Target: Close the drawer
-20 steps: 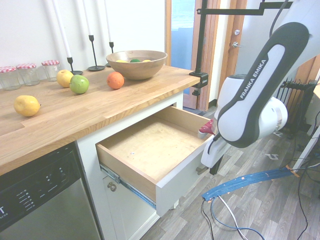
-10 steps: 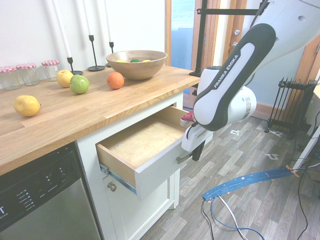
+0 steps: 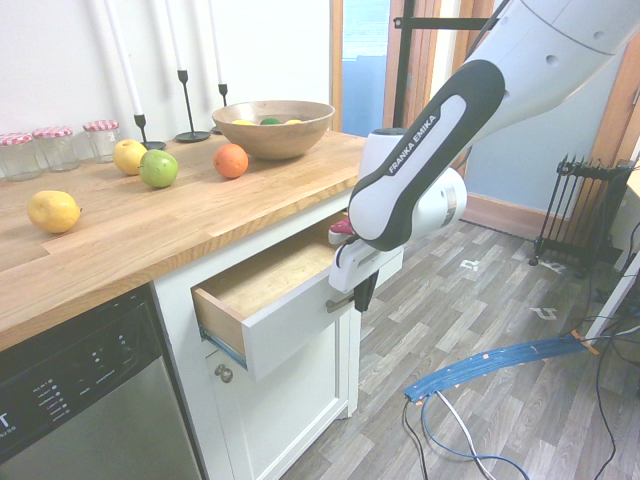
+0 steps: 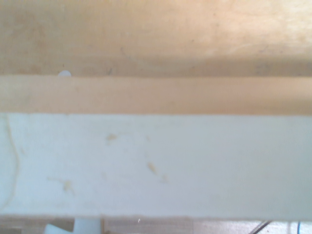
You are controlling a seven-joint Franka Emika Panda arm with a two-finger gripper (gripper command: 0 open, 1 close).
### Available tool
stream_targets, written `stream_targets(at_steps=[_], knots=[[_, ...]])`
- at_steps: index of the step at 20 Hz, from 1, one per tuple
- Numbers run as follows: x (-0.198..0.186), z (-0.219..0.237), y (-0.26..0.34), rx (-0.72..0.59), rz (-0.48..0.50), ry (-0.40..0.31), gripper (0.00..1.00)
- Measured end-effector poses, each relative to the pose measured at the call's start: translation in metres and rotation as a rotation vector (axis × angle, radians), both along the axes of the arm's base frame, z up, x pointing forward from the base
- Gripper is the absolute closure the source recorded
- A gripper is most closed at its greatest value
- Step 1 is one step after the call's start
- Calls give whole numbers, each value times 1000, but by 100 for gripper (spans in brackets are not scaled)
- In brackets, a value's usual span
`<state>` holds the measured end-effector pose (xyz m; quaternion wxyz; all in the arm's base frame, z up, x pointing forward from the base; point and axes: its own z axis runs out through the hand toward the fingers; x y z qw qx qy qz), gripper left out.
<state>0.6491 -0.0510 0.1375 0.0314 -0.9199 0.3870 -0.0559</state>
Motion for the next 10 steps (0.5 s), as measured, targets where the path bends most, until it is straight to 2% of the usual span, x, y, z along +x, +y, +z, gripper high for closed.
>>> stream_targets(at_steps=[10], knots=[[48,0,3,-12,-11,-3,100]])
